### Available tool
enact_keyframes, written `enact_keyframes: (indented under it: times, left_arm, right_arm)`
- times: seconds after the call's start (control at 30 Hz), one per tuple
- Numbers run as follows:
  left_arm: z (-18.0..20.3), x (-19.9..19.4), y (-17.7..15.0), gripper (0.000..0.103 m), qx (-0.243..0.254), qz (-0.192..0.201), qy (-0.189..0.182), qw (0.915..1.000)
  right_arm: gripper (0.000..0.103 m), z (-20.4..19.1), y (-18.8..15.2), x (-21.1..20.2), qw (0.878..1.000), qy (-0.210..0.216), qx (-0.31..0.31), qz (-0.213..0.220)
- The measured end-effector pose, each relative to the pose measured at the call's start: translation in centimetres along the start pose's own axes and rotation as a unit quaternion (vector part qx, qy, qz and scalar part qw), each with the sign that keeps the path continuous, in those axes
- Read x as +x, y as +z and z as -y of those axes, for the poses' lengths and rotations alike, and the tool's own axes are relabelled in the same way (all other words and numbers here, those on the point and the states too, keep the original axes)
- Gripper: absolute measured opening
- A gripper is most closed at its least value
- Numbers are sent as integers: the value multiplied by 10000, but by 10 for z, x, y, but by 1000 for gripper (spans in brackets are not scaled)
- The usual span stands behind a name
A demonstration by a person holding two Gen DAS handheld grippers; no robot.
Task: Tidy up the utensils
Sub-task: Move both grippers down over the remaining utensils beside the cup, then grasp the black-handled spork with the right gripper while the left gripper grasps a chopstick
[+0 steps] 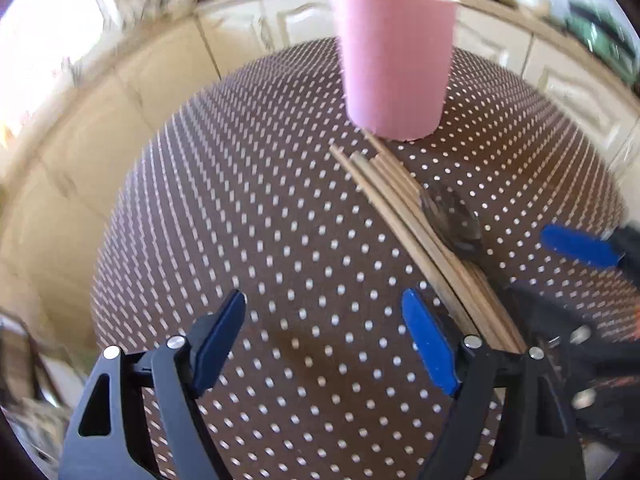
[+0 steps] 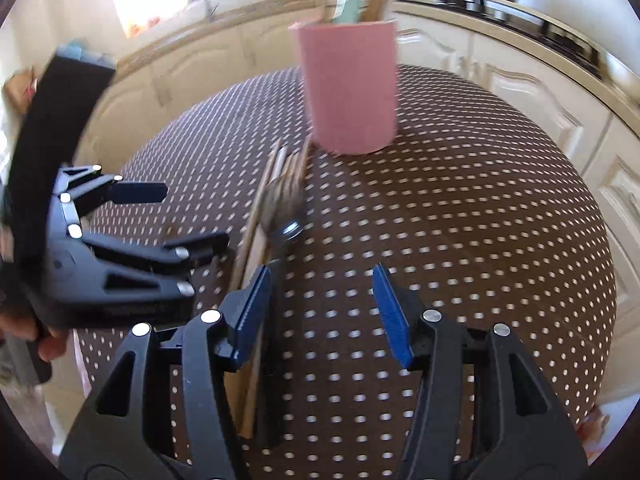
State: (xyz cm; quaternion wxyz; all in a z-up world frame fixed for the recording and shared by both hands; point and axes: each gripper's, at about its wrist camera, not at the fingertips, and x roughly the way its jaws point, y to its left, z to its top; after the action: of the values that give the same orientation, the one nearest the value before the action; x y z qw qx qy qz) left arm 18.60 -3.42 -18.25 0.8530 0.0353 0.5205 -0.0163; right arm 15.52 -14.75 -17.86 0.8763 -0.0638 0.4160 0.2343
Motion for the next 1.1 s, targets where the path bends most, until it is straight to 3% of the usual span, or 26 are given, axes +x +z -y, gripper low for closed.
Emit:
enact_keyframes:
  times: [0.03, 0.17, 0.27, 0.33, 0.37, 0.47, 0.83, 1.1]
  left_arm:
    - [-10, 0, -1, 80, -250, -43, -296, 9992]
    - [-26, -5, -4, 80, -533, 77, -451, 9975]
    - [-41, -11, -7, 80, -703, 32, -821, 9941]
    - [-50, -15, -7, 80, -752, -35, -1079, 9913]
    - [-45, -14, -4, 80, -754, -58, -1112, 9909]
    - [-30, -11, 3, 80, -682, -110, -1084, 9917]
    - [4, 4, 21, 80, -307, -355, -590, 9972]
    - [0, 12, 43, 80, -248, -587, -564, 9964]
  right_arm:
    - [53, -4, 0, 3, 10000, -11, -73, -65]
    - [51, -9, 6, 9, 9995, -178, -192, -203]
    - [47, -10, 14, 14, 9988, -247, -204, -368]
    - [43, -10, 20, 17, 9984, -167, -213, -506]
    - [33, -13, 23, 18, 9978, -129, -282, -583]
    - [21, -9, 32, 24, 9956, -217, -279, -864]
    - [21, 17, 35, 24, 9932, 197, -11, -1145]
    - [21, 20, 36, 27, 9913, 157, -146, -1297]
